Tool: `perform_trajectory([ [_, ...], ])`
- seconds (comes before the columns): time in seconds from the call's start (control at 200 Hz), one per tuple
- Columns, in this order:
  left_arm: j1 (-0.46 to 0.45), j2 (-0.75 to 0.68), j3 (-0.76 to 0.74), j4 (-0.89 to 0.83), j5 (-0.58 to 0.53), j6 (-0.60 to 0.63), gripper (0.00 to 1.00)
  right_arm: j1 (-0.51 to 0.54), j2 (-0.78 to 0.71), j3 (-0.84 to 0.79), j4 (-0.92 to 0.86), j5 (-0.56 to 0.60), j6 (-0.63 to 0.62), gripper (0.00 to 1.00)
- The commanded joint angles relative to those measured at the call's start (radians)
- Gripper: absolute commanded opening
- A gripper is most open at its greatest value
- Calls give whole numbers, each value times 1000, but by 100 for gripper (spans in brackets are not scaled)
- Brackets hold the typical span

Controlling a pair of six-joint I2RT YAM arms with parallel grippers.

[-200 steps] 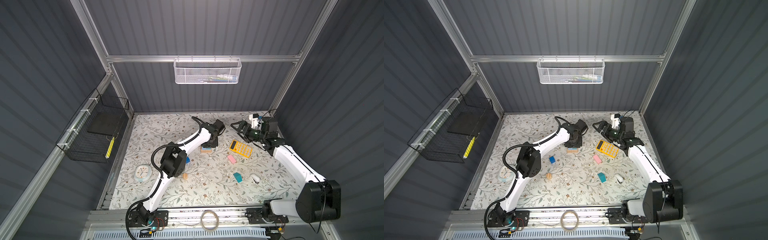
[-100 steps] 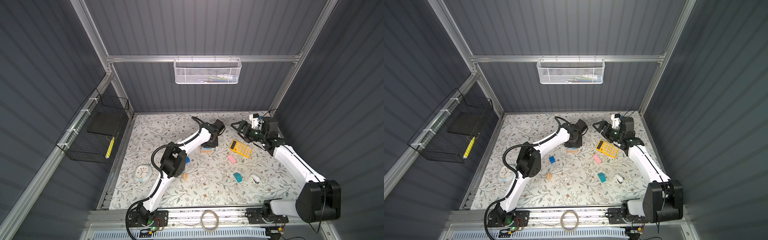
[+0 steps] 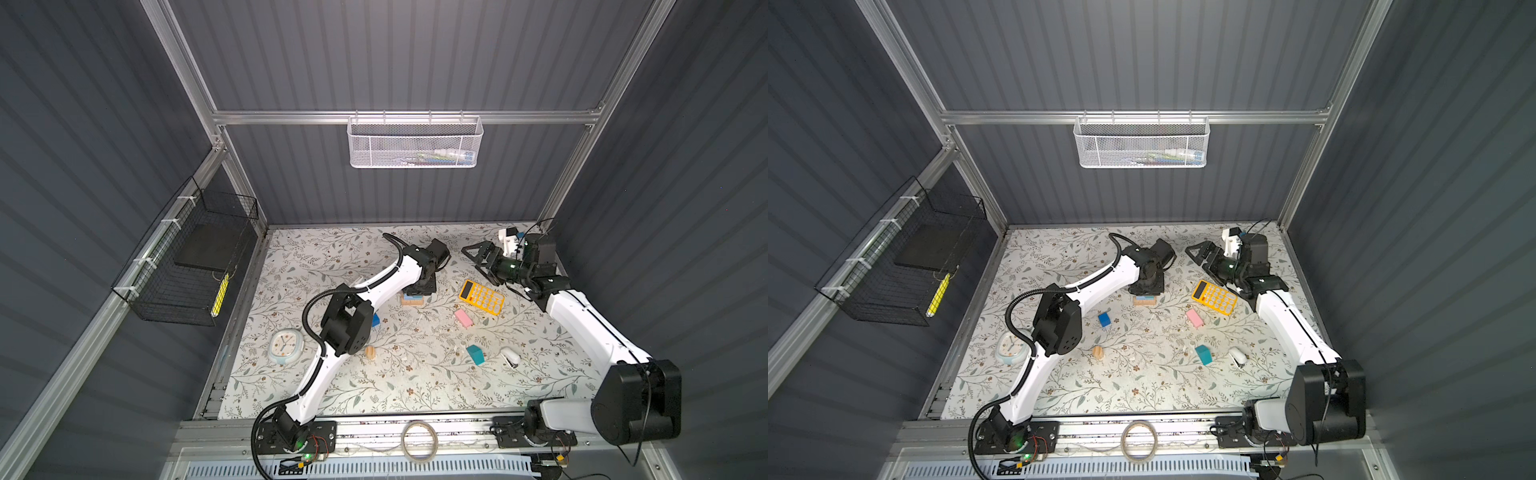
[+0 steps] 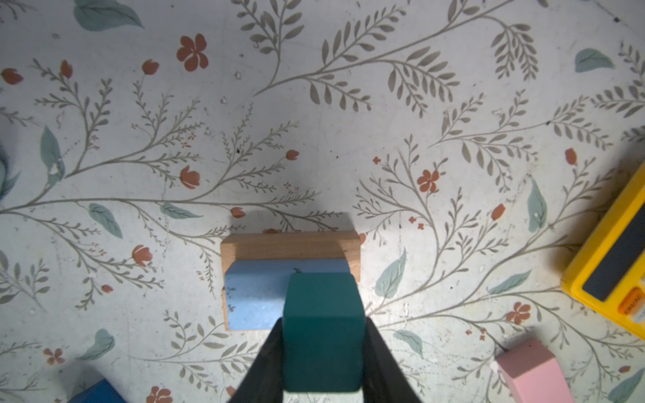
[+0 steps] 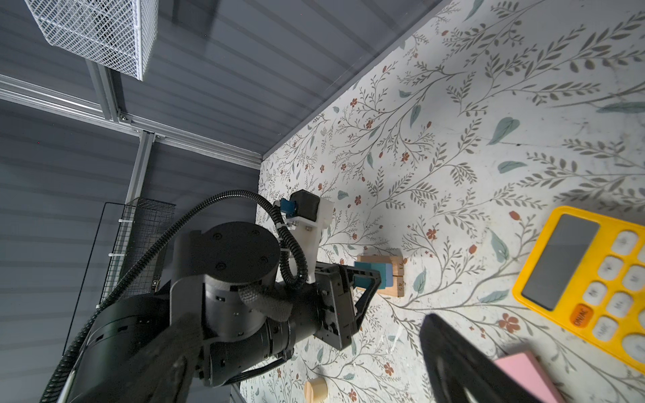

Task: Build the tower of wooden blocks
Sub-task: 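Lower the teal cube onto the light blue block with the left gripper, then open the left gripper and raise it off the teal cube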

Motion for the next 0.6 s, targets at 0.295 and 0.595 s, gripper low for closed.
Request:
perform_trajectory([
  [0.295,7,10,9,-10,-4,-11,49,-4,9,-11,17,-11,4,99],
  [0.595,7,-37,-3,-10,-21,9,60,-6,11,-10,13,-7,2,99],
])
